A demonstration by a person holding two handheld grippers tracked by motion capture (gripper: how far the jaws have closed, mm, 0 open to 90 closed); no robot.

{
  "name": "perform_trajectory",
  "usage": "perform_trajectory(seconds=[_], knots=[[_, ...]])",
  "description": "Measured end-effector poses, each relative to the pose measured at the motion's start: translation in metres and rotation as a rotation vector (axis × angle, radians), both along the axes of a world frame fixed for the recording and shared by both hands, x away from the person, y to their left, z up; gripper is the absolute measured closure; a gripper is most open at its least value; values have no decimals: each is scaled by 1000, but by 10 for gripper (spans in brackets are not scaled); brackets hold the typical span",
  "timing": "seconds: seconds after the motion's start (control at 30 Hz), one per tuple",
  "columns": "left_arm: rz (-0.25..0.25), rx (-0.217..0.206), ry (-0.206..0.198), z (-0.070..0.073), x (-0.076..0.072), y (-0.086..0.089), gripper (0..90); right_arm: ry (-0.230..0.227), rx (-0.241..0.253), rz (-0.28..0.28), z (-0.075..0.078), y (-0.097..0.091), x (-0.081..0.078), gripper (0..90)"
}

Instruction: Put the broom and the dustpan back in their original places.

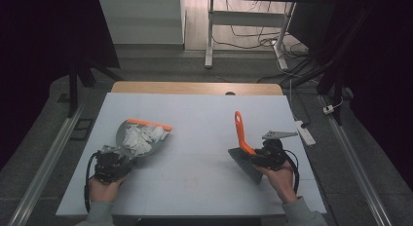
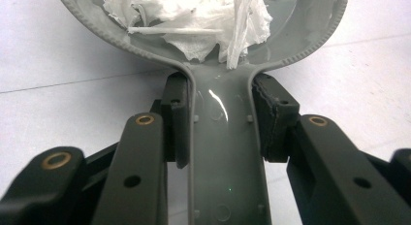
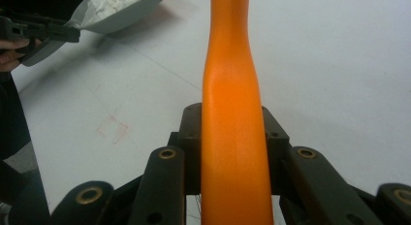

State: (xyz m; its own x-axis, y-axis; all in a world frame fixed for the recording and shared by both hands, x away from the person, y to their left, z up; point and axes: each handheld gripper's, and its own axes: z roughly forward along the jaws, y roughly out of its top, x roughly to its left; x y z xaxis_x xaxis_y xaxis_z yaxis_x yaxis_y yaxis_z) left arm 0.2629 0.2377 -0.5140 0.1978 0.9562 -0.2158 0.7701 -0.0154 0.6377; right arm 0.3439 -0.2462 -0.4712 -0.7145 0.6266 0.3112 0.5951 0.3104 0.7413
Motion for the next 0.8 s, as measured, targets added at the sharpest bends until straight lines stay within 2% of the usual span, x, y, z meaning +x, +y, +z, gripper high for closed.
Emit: perform_trajectory(seconds=[0.27, 0.53, 0.8], knots=[[31, 7, 26, -8, 6, -4, 620, 23, -9, -9, -5, -2, -2, 703], [61, 26, 30, -11, 9, -7, 619, 65, -8, 0, -11, -3, -1, 703], [103, 41, 37, -14, 13, -13, 618, 89, -41, -1, -19, -2, 4, 703]])
